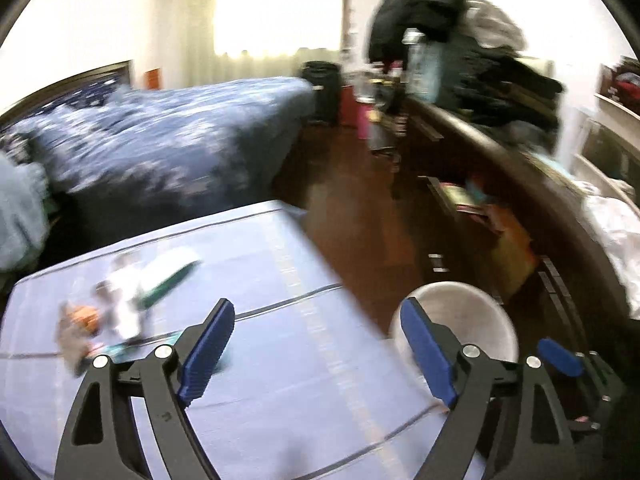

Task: Collect trash
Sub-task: 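Return to the table and grasp the crumpled white paper with the left tool, then grasp the teal soap dish with the right tool while the left tool holds the paper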

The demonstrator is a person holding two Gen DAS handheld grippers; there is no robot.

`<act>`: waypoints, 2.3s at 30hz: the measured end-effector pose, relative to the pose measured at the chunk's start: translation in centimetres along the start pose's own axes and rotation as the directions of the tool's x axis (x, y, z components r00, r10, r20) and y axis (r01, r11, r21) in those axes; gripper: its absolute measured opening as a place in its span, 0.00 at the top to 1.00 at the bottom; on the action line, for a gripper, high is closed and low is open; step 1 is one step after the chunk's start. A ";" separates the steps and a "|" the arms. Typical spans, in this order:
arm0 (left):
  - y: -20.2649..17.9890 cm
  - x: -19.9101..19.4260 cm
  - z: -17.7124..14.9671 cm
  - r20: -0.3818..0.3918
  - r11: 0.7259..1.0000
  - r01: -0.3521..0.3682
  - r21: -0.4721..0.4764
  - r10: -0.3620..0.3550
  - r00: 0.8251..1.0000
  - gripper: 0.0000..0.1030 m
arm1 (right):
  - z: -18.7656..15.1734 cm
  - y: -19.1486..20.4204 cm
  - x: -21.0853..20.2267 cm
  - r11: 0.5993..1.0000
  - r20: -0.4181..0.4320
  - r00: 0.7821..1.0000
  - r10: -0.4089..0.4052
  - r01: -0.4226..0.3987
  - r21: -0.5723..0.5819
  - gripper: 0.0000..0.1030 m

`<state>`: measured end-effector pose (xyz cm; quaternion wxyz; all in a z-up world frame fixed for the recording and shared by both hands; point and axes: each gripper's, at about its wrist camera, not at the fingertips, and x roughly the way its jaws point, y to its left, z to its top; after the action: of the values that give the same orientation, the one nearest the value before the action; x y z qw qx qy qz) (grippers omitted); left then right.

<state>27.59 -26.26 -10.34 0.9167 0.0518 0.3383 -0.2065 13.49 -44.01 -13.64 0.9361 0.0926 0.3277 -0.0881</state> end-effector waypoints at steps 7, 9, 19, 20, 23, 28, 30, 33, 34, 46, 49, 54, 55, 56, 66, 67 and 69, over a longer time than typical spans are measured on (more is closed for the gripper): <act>8.9 1.2 -1.1 -0.064 0.975 -0.188 -0.116 0.182 0.981 0.14 | -0.2 6.6 0.0 0.991 -0.016 0.997 0.076 -0.077 -0.113 0.21; 11.1 2.3 -1.1 -0.091 0.963 -0.223 -0.149 0.211 0.973 0.14 | -0.2 8.2 0.1 0.986 -0.022 0.996 0.092 -0.094 -0.135 0.21; 15.0 7.8 0.4 -0.146 0.948 -0.279 -0.155 0.258 0.955 0.14 | 0.2 12.5 1.7 0.968 -0.043 0.989 0.140 -0.146 -0.205 0.21; 15.0 8.5 0.6 -0.155 0.948 -0.282 -0.146 0.259 0.953 0.14 | 0.4 12.6 1.9 0.967 -0.045 0.989 0.143 -0.149 -0.206 0.21; 15.2 9.5 0.6 -0.158 0.946 -0.298 -0.127 0.278 0.948 0.14 | 0.7 13.2 2.6 0.965 -0.049 0.988 0.146 -0.153 -0.213 0.21; 16.0 10.4 0.7 -0.163 0.946 -0.299 -0.123 0.278 0.947 0.25 | 1.1 13.9 3.3 0.961 -0.055 0.986 0.158 -0.166 -0.220 0.21; 16.3 10.8 0.7 -0.180 0.949 -0.292 -0.122 0.268 0.947 0.46 | 1.2 14.1 3.6 0.960 -0.058 0.985 0.162 -0.171 -0.220 0.21; 16.5 10.8 0.6 -0.171 0.951 -0.287 -0.112 0.266 0.949 0.49 | 1.3 14.6 3.8 0.958 -0.062 0.984 0.169 -0.179 -0.223 0.21; 16.5 10.8 0.7 -0.169 0.952 -0.287 -0.110 0.266 0.949 0.52 | 1.3 14.8 3.8 0.957 -0.061 0.983 0.171 -0.181 -0.225 0.21; 19.5 3.9 0.7 -0.051 0.949 -0.227 -0.221 0.221 0.974 0.60 | 3.4 18.8 6.8 0.942 -0.102 0.974 0.200 -0.220 -0.253 0.21; 20.1 1.9 0.3 -0.028 0.949 -0.213 -0.233 0.212 0.977 0.59 | 3.9 20.6 9.0 0.941 -0.123 0.976 0.178 -0.205 -0.268 0.21; 21.1 -0.8 0.0 0.010 0.951 -0.191 -0.242 0.200 0.980 0.58 | 4.0 23.0 12.9 0.945 -0.194 0.969 0.154 -0.201 -0.257 0.21; 21.3 -1.2 -0.1 0.014 0.951 -0.189 -0.243 0.198 0.980 0.58 | 3.9 23.1 13.3 0.947 -0.206 0.967 0.150 -0.200 -0.250 0.21; 21.5 -1.7 -0.2 0.020 0.952 -0.185 -0.243 0.195 0.981 0.58 | 3.9 23.4 13.9 0.950 -0.221 0.964 0.147 -0.200 -0.241 0.21; 22.7 -4.4 -1.2 0.056 0.948 -0.169 -0.270 0.191 0.980 0.56 | 3.6 25.6 16.3 0.948 -0.258 0.961 0.101 -0.172 -0.269 0.34; 22.8 -4.6 -1.3 0.057 0.948 -0.169 -0.271 0.191 0.980 0.56 | 3.6 25.7 16.4 0.947 -0.256 0.961 0.103 -0.174 -0.271 0.36; 22.8 -4.9 -1.5 0.060 0.947 -0.170 -0.272 0.193 0.979 0.56 | 3.7 25.8 16.4 0.948 -0.255 0.961 0.104 -0.174 -0.268 0.46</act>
<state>32.76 -3.45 -9.35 0.9441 -0.0493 0.3170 -0.0760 34.19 -21.59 -18.14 0.8975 -0.0118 0.4391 0.0389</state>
